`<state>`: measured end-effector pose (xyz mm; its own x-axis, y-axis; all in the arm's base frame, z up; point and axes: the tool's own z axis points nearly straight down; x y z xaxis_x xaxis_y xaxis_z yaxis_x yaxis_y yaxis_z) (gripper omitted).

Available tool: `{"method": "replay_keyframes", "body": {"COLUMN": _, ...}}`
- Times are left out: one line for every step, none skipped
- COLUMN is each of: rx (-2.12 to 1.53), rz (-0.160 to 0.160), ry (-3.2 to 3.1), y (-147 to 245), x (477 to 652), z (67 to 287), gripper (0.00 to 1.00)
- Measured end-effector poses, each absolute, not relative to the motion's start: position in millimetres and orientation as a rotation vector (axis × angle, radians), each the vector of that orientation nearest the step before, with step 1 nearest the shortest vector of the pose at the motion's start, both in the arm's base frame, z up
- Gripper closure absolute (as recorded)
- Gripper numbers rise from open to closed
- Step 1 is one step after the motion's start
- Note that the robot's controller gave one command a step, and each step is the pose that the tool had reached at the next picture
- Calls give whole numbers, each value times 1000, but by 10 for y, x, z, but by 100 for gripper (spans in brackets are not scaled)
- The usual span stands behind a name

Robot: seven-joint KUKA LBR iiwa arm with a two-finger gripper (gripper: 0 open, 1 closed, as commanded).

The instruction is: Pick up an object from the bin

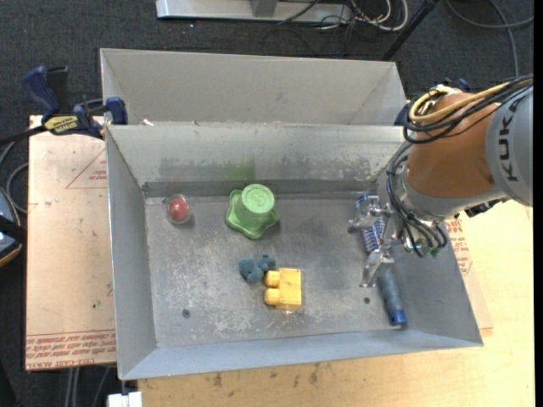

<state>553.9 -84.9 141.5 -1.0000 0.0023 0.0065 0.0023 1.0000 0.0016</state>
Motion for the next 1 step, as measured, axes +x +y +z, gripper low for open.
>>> {"method": "replay_keyframes", "body": {"rx": -112, "rz": -8, "ry": -3136, "y": -175, "x": 5588, "z": 813, "gripper": 0}}
